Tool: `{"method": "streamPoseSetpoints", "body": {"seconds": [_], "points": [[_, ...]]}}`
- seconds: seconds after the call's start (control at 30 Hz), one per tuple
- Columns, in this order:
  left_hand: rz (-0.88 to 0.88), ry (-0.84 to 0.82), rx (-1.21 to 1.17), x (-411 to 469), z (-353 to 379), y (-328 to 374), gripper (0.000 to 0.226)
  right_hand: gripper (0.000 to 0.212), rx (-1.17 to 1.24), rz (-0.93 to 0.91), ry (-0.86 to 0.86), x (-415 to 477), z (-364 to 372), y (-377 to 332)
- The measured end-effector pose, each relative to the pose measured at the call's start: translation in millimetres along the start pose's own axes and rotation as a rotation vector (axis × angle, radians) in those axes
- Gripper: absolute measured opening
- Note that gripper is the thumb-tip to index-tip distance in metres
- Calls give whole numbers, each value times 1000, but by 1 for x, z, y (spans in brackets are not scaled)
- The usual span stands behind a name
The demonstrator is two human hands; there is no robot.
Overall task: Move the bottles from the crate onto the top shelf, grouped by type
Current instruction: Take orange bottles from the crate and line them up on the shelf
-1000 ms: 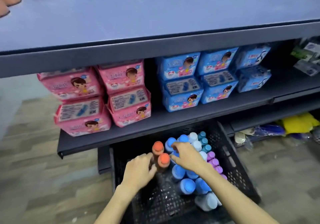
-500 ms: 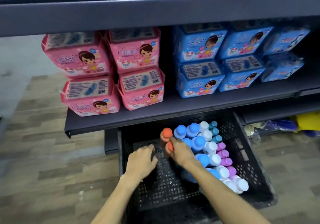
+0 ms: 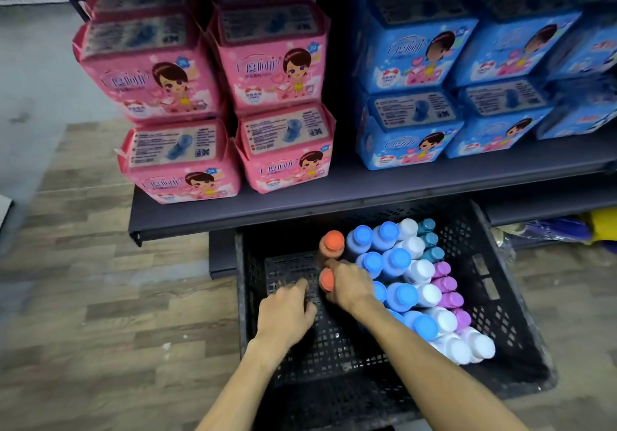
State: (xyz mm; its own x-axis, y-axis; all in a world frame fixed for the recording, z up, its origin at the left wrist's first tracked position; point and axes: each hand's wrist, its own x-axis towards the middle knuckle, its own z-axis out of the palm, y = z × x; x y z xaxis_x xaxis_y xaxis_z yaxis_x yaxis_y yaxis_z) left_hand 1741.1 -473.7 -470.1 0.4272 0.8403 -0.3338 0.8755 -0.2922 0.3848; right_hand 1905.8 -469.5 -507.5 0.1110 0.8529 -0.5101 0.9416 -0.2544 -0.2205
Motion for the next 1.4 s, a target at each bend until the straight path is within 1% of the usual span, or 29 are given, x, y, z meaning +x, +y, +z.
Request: {"method": "streamPoseSetpoints", "body": {"seconds": [0.13,0.2,0.3,0.37,0.53,0.6,0.67,0.77,0.83,0.97,1.2,1.3,1.4], "points": [[-9,-4,-5,-5,6,0,21,36,-45,-130,-98,8,3,-4],[-24,-2,-15,-7,7,-1,22,29,-63,-186,-104,7,8,-4],[-39,26,-40,-10,6,-6,22,33,-39,-226,-56,4,19,-3],[-36,41,-39,-12,2,-10,20,34,-14,-212,-16,2,19,-2],[-23,32,-44,-13,-6,-13,19,51,188,-141,79,-5,1,12],[-13,4,-59,-13,-9,-10,18,50,254,-144,133,-9,-11,15],[2,-6,-63,-14,-13,-6,17,45,289,-146,202,-15,-29,17],[38,7,-43,-14,-24,2,18,47,322,-171,307,-27,-67,18],[56,35,-24,-12,-35,7,19,51,353,-204,369,-38,-96,18],[85,104,4,-6,-64,18,25,45,356,-278,509,-67,-154,14],[191,241,3,-3,-130,40,28,38,419,-482,669,-120,-243,0],[267,292,12,-9,-165,52,24,40,420,-557,724,-143,-274,-7],[353,371,51,-20,-199,65,20,38,412,-608,775,-165,-304,-13]]}}
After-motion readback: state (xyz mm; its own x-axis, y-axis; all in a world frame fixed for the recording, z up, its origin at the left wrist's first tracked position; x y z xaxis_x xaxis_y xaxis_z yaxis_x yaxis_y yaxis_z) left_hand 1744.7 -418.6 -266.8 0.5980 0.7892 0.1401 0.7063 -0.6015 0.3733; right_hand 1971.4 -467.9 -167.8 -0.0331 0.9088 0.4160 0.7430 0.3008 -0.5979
